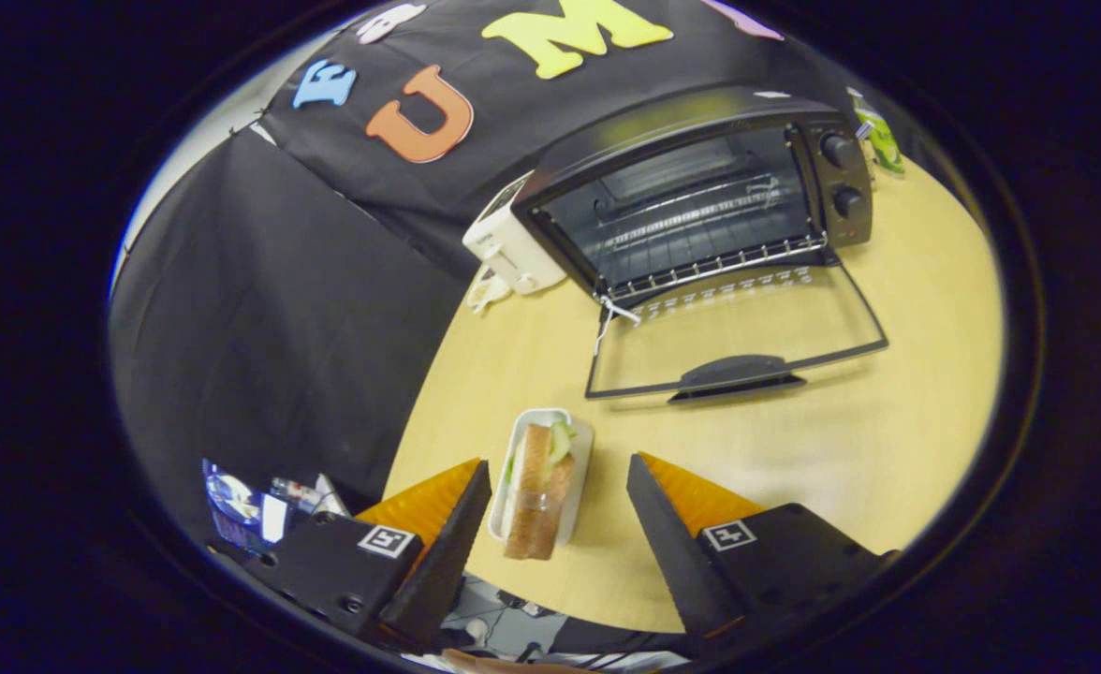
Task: Open the toaster oven, put the food inside, and close the toaster oven door.
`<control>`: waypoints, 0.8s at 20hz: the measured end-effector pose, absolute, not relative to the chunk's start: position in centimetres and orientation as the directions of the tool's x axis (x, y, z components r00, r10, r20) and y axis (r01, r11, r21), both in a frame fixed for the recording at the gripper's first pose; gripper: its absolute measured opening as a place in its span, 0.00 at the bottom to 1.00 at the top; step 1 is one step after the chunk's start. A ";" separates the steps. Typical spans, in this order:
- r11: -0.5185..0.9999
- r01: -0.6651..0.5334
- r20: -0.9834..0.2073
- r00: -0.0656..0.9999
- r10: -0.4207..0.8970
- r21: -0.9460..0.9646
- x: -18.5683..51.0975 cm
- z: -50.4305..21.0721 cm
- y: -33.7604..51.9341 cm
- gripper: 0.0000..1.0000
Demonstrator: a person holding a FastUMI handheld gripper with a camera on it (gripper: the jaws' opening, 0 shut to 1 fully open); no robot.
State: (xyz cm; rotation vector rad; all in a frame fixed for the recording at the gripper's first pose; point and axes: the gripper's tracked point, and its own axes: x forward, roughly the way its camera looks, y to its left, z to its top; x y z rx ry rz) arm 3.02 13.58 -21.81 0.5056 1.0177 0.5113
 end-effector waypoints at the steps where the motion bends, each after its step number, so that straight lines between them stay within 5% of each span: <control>1: 0.775 -0.158 -0.683 0.388 0.619 0.612 2.4 -22.4 13.8 0.95; 11: 0.747 -0.108 -0.732 0.147 0.665 0.656 1.9 -24.9 16.2 0.65; 16: 0.731 -0.087 -0.719 0.133 0.682 0.677 2.0 -24.9 17.1 0.50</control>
